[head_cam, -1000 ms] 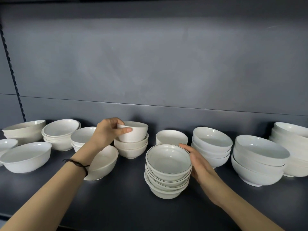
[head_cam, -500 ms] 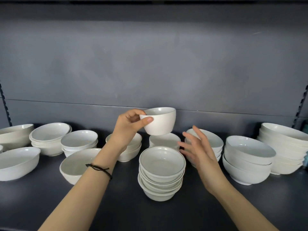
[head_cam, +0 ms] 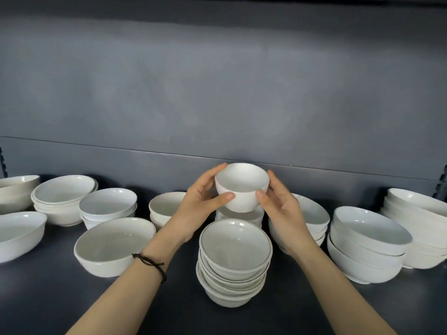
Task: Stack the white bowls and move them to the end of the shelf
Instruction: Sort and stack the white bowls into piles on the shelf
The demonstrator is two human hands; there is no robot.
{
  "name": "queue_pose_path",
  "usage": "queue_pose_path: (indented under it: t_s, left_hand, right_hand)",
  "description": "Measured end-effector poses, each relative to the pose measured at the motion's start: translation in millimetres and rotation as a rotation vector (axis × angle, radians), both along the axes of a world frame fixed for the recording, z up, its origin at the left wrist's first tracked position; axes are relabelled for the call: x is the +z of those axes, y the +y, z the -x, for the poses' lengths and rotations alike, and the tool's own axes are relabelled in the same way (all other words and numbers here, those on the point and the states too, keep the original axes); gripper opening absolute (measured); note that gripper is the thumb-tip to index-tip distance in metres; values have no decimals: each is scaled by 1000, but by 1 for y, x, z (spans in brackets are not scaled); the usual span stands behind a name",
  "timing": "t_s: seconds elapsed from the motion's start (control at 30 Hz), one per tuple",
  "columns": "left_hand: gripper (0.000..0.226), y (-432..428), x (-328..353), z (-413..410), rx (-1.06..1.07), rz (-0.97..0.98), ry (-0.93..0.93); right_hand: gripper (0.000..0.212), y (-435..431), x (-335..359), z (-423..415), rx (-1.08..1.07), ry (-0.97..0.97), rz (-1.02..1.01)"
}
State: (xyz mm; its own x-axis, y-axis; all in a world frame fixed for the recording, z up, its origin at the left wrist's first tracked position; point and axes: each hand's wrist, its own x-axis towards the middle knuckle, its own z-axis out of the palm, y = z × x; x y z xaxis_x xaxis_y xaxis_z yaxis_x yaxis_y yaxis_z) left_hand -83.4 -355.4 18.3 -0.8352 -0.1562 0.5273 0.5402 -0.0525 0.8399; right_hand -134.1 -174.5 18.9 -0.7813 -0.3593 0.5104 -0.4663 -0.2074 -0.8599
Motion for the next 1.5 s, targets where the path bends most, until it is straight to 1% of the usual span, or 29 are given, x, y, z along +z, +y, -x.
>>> queue_pose_path:
  t_s: [0.07, 0.13, 0.17, 0.27, 0.3, 0.33, 0.43, 0.6, 0.77, 1.0, 1.1, 1.2, 1.27, 1.33, 1.43, 1.5]
  left_hand:
    - [75, -3, -4, 3, -12, 25, -40]
    - [81, -4, -6, 5, -5, 47, -97]
    - [76, -3, -7, 4, -4, 52, -121]
    - [48, -1, -8, 3, -11, 82, -178]
    - [44, -2, -9, 3, -12, 85, -189]
    - [45, -2, -12, 3, -5, 78, -204]
    - [64, 1, -17, 2, 27, -12, -262]
    - [56, 5, -16, 0, 6, -115, -321]
    - [62, 7, -19, 1, -10, -236, -341]
    - [58, 17, -13, -4, 39, -283, -370]
    - [53, 22, -3, -17, 190, -219, -347]
    - [38, 20, -3, -40, 352, -131, -299]
    - [27, 19, -9, -59, 353, -99, -314]
    - [24, 22, -14, -80, 306, -14, -354]
    - [33, 27, -20, -102, 228, 144, -434]
    - [39, 29, -24, -109, 181, 162, -448]
  right_hand:
    - [60, 0, 0, 2, 7, -6, -24]
    - [58, -1, -2, 5, 19, -23, -69]
    - [60, 0, -4, 7, 21, -33, -89]
    - [64, 0, -12, 6, 7, -68, -155]
    - [64, -1, -13, 5, -1, -84, -171]
    - [63, -2, -14, 3, -10, -100, -183]
    - [63, -3, -15, -2, -45, -137, -209]
    - [63, -2, -13, -9, -48, -222, -211]
    - [61, -4, -11, -14, -54, -252, -230]
    - [62, 0, -7, -15, -40, -249, -264]
    - [61, 1, -8, -18, -52, -242, -244]
    - [59, 1, -8, -25, -121, -172, -276]
    - [55, 3, -5, -31, -171, -143, -254]
    - [47, 6, -1, -39, -201, -126, -210]
    - [40, 14, -5, -60, -177, -150, -170]
    - [39, 17, -13, -74, -133, -166, -175]
